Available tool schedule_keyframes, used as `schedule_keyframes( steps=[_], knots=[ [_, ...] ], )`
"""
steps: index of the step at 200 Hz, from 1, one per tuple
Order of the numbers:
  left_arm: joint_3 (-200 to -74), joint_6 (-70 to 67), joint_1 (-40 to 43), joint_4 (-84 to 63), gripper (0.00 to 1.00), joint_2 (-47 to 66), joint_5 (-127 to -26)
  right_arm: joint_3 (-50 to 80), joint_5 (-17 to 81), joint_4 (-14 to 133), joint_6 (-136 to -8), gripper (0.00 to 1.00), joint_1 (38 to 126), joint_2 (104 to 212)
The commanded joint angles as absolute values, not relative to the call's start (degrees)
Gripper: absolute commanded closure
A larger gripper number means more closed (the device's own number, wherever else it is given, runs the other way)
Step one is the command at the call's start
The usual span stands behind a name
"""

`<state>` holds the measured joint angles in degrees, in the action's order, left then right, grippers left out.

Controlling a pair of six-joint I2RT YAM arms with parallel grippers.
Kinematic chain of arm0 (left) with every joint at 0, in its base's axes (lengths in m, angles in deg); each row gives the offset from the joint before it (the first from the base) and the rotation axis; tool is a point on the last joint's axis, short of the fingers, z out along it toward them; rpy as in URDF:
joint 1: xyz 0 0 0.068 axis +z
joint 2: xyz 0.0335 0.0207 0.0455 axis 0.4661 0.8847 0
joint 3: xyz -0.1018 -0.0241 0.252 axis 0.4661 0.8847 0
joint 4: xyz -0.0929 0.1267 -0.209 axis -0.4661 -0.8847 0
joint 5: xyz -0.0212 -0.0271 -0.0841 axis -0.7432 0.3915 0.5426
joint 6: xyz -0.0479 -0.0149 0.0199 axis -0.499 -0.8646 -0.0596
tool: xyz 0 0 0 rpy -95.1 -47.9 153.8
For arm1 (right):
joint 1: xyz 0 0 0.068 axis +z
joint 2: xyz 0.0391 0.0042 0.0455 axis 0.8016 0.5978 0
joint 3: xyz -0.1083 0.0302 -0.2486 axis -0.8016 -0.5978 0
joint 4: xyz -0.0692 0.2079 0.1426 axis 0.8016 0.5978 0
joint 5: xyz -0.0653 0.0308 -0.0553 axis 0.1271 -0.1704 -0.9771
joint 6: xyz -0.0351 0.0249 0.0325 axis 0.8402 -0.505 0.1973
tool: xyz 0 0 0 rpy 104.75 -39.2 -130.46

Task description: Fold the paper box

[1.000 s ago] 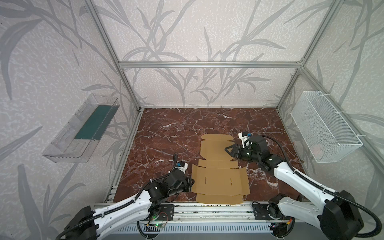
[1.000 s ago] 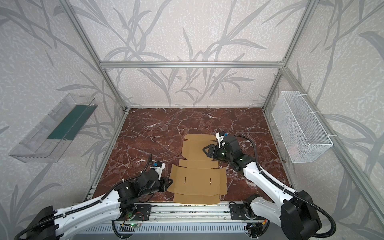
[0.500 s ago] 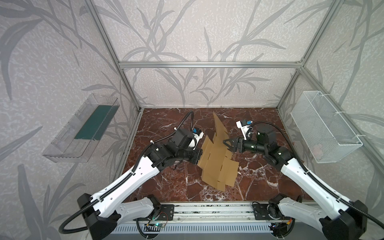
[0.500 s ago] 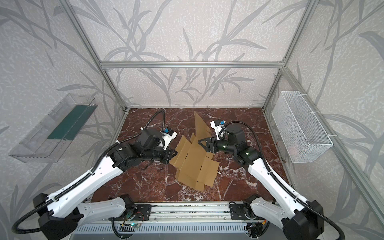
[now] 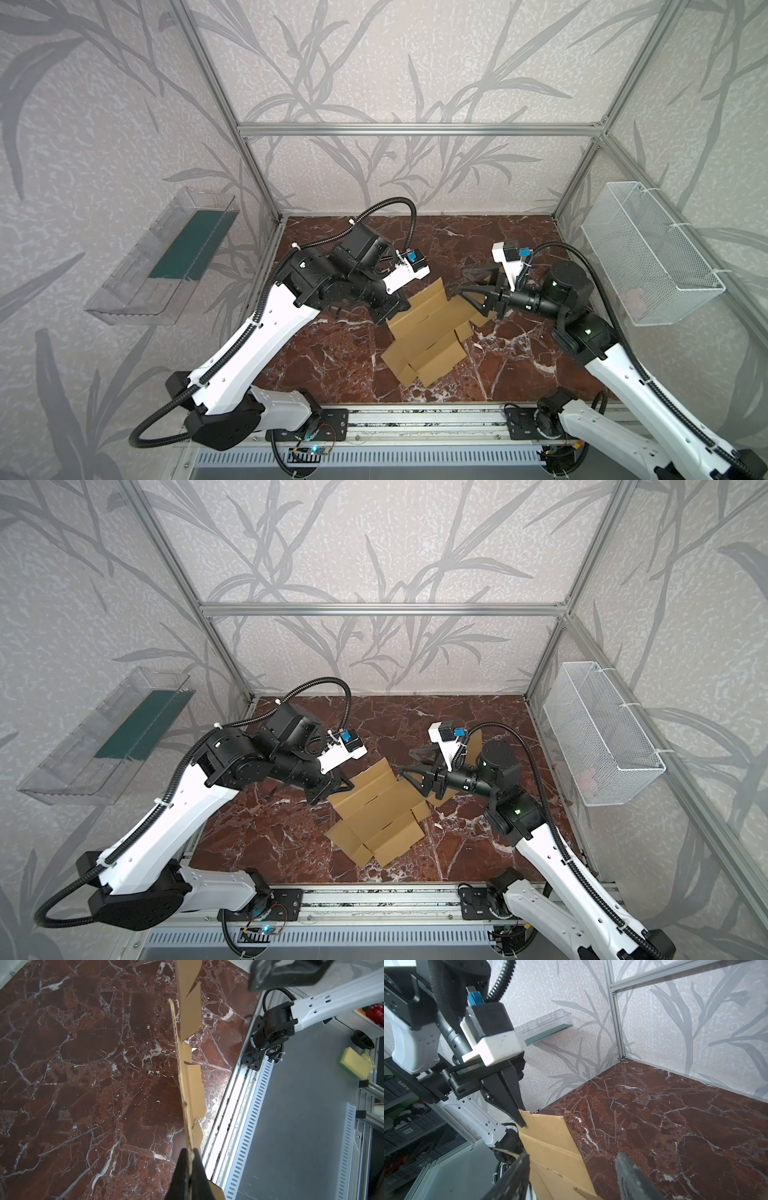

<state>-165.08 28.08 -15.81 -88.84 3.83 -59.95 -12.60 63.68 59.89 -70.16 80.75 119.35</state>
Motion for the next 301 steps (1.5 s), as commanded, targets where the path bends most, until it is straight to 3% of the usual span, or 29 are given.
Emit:
schedule_keyframes(
  steps=[1,31,64,135,247,301],
  knots=[
    [-167.96,33.92,-15.65,-94.03,1.0,4.58,-57.25,-13.59,67.77,55.6,-68.39,0.35,81.42,119.0],
    [-168.96,34.85,-15.79,-94.86,1.0,5.3,-55.66,-12.56,68.83,57.35,-66.72,0.36,82.18,119.68],
    [-167.56,34.93,-17.91,-94.32,1.0,5.92,-62.96,-10.3,69.8,61.55,-63.48,0.37,85.22,121.36],
    [-169.18,37.16,-19.29,-94.23,1.0,6.27,-60.97,-10.36,69.89,63.49,-61.22,0.44,86.85,123.65],
    [-169.42,37.76,-20.38,-93.97,1.0,5.83,-61.95,-11.13,75.25,61.08,-62.22,0.78,86.95,124.28],
    [-168.43,37.68,-20.48,-92.45,1.0,4.61,-65.02,-11.07,77.26,60.45,-62.86,1.0,86.99,124.9]
  ],
)
